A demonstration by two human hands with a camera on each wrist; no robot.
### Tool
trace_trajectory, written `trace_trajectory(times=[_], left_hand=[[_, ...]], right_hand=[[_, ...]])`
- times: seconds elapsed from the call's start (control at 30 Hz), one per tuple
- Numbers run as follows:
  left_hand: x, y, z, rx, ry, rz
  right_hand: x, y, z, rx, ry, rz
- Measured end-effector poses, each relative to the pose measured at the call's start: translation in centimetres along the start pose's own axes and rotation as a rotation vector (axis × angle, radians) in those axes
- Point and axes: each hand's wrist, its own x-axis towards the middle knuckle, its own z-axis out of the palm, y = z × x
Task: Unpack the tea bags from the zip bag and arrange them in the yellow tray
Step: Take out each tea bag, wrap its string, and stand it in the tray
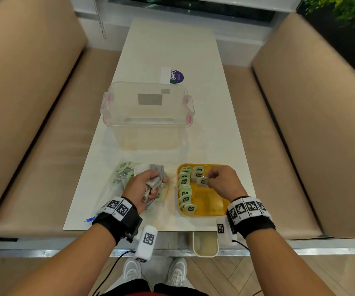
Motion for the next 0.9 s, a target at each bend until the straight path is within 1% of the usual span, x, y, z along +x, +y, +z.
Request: trace_trajectory(times=[0.17, 0.43, 0.67, 0.9], left_hand=[[-0.1, 0.0, 0.0, 0.011, -0.003, 0.015], [-0.6, 0.1, 0.1, 0.002, -0.011, 0.015], [-0.8, 0.1, 0.1, 0.007, -0.001, 0.015], [-0.7, 0.0, 0.0, 0.012, 0.014, 0.006]], right_hand=[[0.3, 0.0, 0.9, 0.062, -0.029, 0.054], [0.8, -0.3, 2.1, 0.045, 0.019, 0.061], [1.1, -0.3, 2.6, 0.091, 0.085, 0.096], [1.7, 0.2, 3.2, 0.144, 0.08, 0.141]])
